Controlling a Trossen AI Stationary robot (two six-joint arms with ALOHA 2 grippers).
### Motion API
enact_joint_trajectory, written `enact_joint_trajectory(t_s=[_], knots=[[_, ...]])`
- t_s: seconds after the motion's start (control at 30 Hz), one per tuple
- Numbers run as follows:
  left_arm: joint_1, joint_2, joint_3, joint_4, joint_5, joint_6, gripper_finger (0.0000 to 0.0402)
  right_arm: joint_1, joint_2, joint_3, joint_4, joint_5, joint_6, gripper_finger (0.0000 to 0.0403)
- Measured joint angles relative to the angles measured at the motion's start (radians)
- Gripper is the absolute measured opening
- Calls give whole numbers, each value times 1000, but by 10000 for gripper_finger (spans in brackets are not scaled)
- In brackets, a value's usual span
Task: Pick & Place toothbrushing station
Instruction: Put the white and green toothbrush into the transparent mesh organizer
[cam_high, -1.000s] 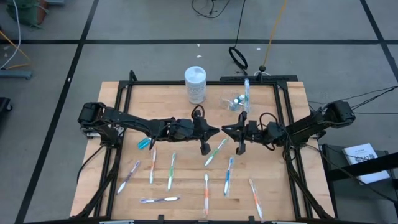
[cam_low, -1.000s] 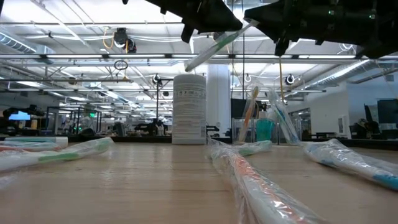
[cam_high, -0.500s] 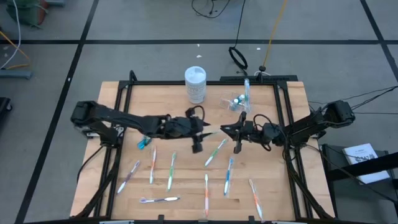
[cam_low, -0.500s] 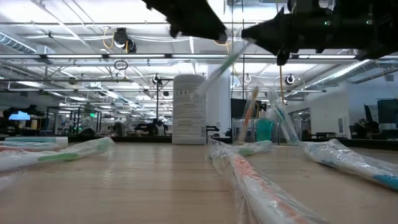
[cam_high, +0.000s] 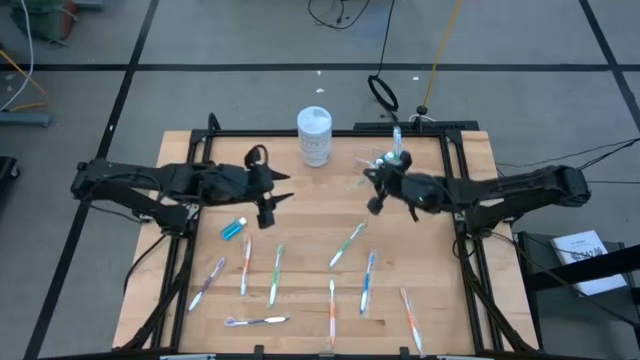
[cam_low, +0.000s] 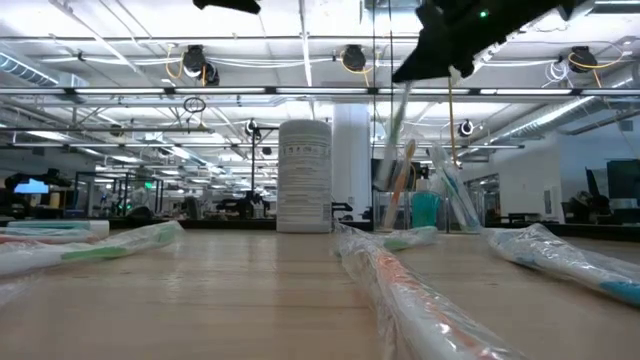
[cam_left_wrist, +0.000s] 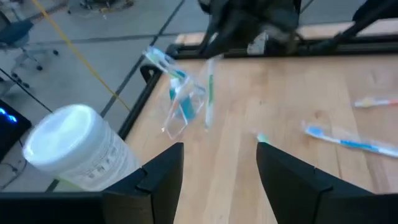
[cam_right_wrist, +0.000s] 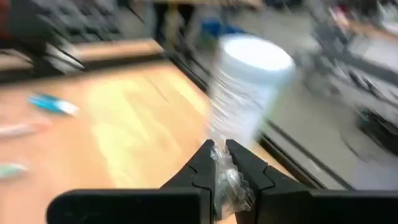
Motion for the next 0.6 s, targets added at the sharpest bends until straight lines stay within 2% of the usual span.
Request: enact_joint_trajectory(t_s=[0.07,0.37,0.6], knots=[[0,-7,1,6,-2,18,209,-56,12,43,-74,17,10,17],[0,-1,0,-17,1,40,209,-271,12,58,-136,5,-45,17],[0,-2,0,-31,0,41,209,-356,12,58,-4,14,-170,17]])
